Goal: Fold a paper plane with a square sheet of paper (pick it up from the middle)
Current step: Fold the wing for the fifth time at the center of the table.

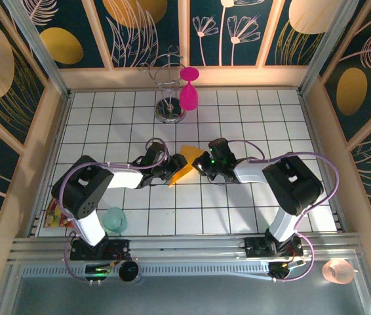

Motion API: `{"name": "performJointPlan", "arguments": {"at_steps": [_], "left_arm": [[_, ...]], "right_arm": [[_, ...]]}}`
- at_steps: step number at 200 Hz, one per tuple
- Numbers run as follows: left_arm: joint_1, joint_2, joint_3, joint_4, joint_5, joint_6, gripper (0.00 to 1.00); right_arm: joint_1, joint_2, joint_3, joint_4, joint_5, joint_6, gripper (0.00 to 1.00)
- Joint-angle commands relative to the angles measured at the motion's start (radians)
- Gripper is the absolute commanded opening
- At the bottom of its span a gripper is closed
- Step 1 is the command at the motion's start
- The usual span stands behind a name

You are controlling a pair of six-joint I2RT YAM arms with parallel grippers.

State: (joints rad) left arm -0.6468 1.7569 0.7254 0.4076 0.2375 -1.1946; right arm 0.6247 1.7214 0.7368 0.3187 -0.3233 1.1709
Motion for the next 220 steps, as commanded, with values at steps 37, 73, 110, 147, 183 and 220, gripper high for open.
{"name": "performJointPlan", "arguments": {"at_steps": [37, 73, 110, 147, 183, 220], "left_arm": [[-0.001, -0.109, 0.027, -0.061, -0.031, 0.269, 0.63], [-0.01, -0.152, 0.045, -0.111, -0.068, 0.471, 0.73], [-0.059, -0.165, 0.029, -0.049, -0.133, 0.685, 0.83], [-0.113, -0.122, 0.031, 0.009, -0.213, 0.883, 0.84], [-0.135, -0.103, -0.001, 0.098, -0.219, 1.046, 0.76], [-0.136, -0.096, -0.081, 0.237, -0.196, 1.146, 0.66]], "right_arm": [[-0.003, -0.048, -0.015, 0.001, 0.048, -0.016, 0.0], [-0.037, -0.13, -0.043, -0.048, 0.061, 0.008, 0.0], [-0.07, -0.174, -0.044, -0.127, 0.072, 0.043, 0.0], [-0.072, -0.161, -0.011, -0.176, 0.048, 0.066, 0.0], [-0.1, -0.146, 0.031, -0.196, 0.0, 0.066, 0.0], [-0.108, -0.131, 0.058, -0.198, -0.035, 0.058, 0.0]]}}
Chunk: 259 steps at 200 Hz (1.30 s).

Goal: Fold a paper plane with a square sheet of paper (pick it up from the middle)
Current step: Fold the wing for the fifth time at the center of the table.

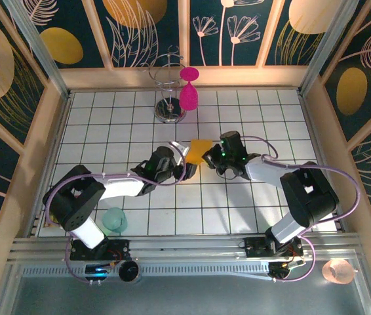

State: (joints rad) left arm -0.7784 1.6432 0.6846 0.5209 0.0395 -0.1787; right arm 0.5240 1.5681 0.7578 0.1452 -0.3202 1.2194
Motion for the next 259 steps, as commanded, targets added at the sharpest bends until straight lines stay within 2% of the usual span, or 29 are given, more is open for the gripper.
{"name": "performJointPlan", "arguments": {"at_steps": [1, 56, 84, 137, 212, 259], "left_arm": [[-0.004, 0.018, -0.04, 0.124, 0.002, 0.132, 0.66], [-0.019, 0.058, -0.038, 0.147, 0.037, 0.177, 0.58], [-0.027, 0.064, -0.021, 0.133, 0.02, 0.196, 0.48], [-0.035, 0.136, -0.003, 0.138, -0.007, 0.238, 0.47], [-0.034, 0.152, -0.018, 0.194, -0.041, 0.236, 0.35], [-0.034, 0.172, -0.02, 0.201, -0.048, 0.228, 0.24]], "right_arm": [[-0.007, 0.023, 0.038, -0.023, -0.039, 0.009, 0.0], [-0.005, 0.061, 0.06, -0.01, -0.069, 0.008, 0.0], [-0.004, 0.073, 0.069, 0.0, -0.092, 0.014, 0.0], [-0.001, 0.092, 0.086, 0.004, -0.117, 0.022, 0.0], [0.002, 0.108, 0.089, -0.003, -0.134, 0.026, 0.0], [0.004, 0.106, 0.089, -0.01, -0.134, 0.026, 0.0]]}}
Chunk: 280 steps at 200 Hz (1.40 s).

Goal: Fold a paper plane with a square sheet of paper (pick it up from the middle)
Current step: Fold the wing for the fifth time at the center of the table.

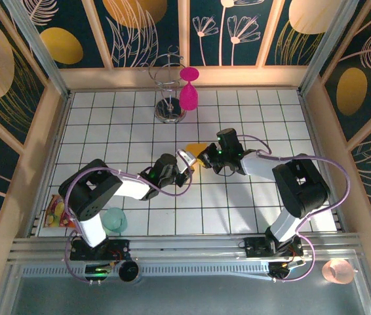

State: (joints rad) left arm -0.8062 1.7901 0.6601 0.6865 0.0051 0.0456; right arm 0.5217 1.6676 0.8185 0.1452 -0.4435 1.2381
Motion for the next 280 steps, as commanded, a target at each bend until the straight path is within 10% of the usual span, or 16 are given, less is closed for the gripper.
{"name": "performJointPlan", "arguments": {"at_steps": [1, 107, 280], "left_arm": [[-0.006, 0.026, 0.004, 0.036, -0.014, 0.003, 0.24], [-0.007, 0.016, -0.072, 0.15, 0.058, -0.144, 0.1], [0.051, 0.066, -0.055, 0.127, 0.285, -0.633, 0.04]], "right_arm": [[0.006, 0.006, 0.028, -0.012, -0.011, 0.008, 0.0], [-0.068, -0.116, 0.014, -0.059, 0.115, -0.169, 0.68], [-0.101, -0.138, -0.143, 0.075, 0.07, -0.348, 0.71]]}}
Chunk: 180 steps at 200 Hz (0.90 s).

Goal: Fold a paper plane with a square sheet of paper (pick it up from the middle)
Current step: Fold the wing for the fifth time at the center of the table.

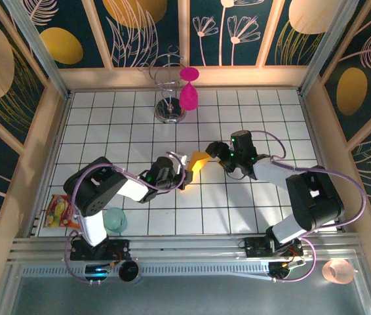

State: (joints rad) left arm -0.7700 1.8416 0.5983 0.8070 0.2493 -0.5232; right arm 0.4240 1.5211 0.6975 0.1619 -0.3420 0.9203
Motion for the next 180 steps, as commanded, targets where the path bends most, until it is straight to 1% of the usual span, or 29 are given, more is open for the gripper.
{"name": "performJointPlan", "arguments": {"at_steps": [1, 54, 105, 142, 180], "left_arm": [[0.015, 0.014, 0.007, 0.008, 0.043, -0.066, 0.04], [0.051, 0.028, -0.02, 0.086, 0.111, -0.155, 0.05], [0.093, 0.035, -0.041, 0.155, 0.174, -0.277, 0.05], [0.116, 0.047, -0.028, 0.152, 0.225, -0.362, 0.05], [0.124, 0.062, -0.02, 0.143, 0.243, -0.424, 0.05]], "right_arm": [[-0.003, 0.009, -0.022, 0.059, -0.033, -0.029, 0.71], [0.021, 0.06, -0.014, 0.067, -0.067, -0.092, 0.71], [0.055, 0.115, 0.027, 0.047, -0.07, -0.141, 0.7], [0.071, 0.157, 0.068, 0.014, -0.057, -0.168, 0.67], [0.082, 0.176, 0.105, -0.015, -0.034, -0.191, 0.67]]}}
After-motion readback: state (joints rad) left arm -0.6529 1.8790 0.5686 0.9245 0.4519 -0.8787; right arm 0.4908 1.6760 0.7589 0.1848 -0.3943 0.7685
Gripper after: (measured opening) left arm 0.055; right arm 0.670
